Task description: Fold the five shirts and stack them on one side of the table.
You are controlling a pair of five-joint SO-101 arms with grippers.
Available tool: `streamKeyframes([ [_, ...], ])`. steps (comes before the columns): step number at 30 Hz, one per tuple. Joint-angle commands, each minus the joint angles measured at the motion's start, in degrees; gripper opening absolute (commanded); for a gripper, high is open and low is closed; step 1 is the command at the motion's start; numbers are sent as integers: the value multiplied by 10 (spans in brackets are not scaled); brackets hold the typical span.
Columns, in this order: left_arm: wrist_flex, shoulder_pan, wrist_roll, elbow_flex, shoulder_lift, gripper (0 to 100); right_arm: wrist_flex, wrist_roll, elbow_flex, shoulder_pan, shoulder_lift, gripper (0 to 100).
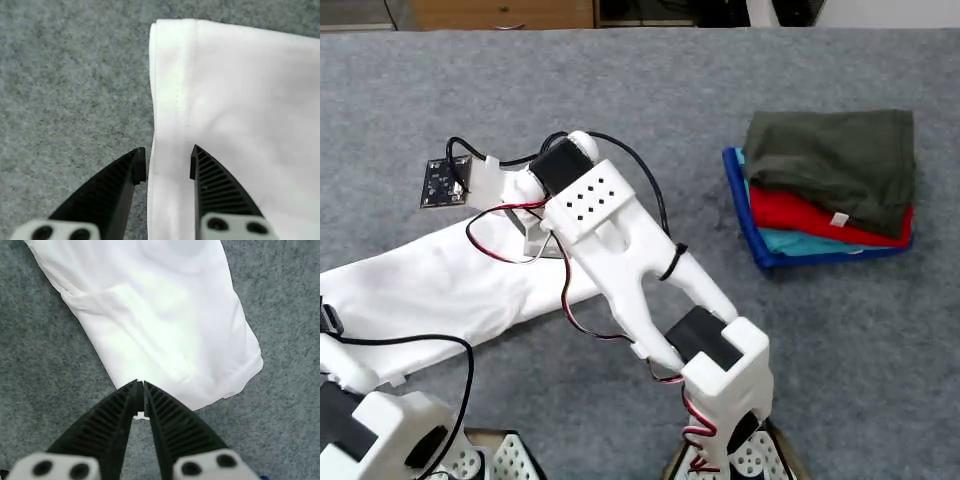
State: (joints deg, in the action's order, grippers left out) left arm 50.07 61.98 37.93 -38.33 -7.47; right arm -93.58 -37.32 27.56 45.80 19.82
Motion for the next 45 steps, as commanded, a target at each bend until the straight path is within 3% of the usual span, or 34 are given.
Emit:
streamKeyframes([
  [1, -11, 4, 4, -1, -13, 161, 10, 2, 3, 2, -36, 2],
  [9, -63, 44, 10, 23, 92, 161, 9, 2, 3, 2, -36, 2],
  [14, -10, 42, 38, 76, 133, 158, 10, -12, 3, 2, -36, 2],
  [20, -9, 20, 78, 59, 131, 156, 10, -16, 3, 2, -36, 2],
  [28, 10, 4, 128, 57, 133, 46, 10, -16, 3, 2, -36, 2],
  [37, -6, 10, 111, 55, 131, 47, 10, -16, 4, 2, -36, 2],
  [42, -51, 39, 26, 69, 130, 159, 9, -21, 4, 2, -37, 2],
  [45, -69, 54, 36, 70, 131, 180, 10, -27, 4, 2, -37, 2],
])
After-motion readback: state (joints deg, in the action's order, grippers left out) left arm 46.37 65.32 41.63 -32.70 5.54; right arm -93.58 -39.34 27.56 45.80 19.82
